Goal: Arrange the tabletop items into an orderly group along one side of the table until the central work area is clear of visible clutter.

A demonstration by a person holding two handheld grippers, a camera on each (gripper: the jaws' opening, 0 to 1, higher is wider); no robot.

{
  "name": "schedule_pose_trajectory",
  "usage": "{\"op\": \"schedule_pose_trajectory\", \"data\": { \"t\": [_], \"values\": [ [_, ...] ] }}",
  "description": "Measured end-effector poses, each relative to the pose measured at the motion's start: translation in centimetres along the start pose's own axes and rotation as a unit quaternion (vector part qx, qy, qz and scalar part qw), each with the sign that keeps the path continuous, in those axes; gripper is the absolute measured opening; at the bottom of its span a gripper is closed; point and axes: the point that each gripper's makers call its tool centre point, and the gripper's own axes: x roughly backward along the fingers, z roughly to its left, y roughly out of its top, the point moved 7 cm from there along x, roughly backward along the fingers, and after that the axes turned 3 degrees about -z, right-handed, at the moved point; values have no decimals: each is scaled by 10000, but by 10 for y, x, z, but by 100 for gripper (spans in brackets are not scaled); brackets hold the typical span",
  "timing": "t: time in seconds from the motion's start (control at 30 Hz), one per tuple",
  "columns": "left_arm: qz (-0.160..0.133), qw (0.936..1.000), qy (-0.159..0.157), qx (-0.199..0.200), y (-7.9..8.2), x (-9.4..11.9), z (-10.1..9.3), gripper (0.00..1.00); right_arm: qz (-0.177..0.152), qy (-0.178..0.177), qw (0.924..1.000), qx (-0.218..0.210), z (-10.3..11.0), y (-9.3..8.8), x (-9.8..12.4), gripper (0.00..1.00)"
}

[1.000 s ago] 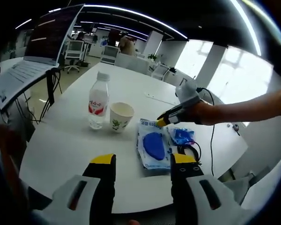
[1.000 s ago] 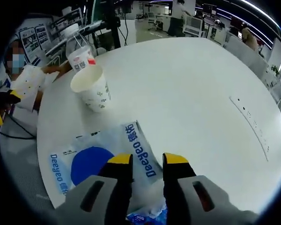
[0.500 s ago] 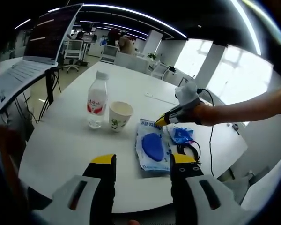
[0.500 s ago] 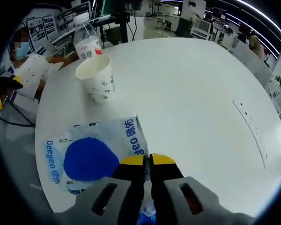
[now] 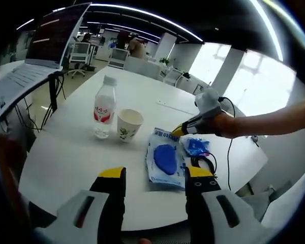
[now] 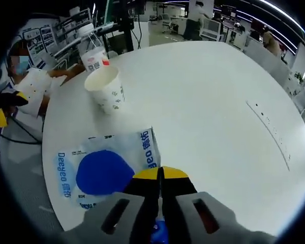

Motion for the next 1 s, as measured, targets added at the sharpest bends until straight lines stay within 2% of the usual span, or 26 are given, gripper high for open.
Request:
{"op": "schedule_pose_trajectory", "data": {
  "t": [0.27,0.6,1.0],
  "values": [
    [30,9999,-112,-123,2,-4,-6,46,-132,-147,9986,-491,-6,-2,6,0],
    [-2,9996,-219,-166,3,-4,-11,46,-131,-211,9983,-521,-3,-13,13,0],
    [22,9992,-331,-209,3,-11,-15,46,-331,-284,9972,-611,4,-10,29,0]
  ]
}}
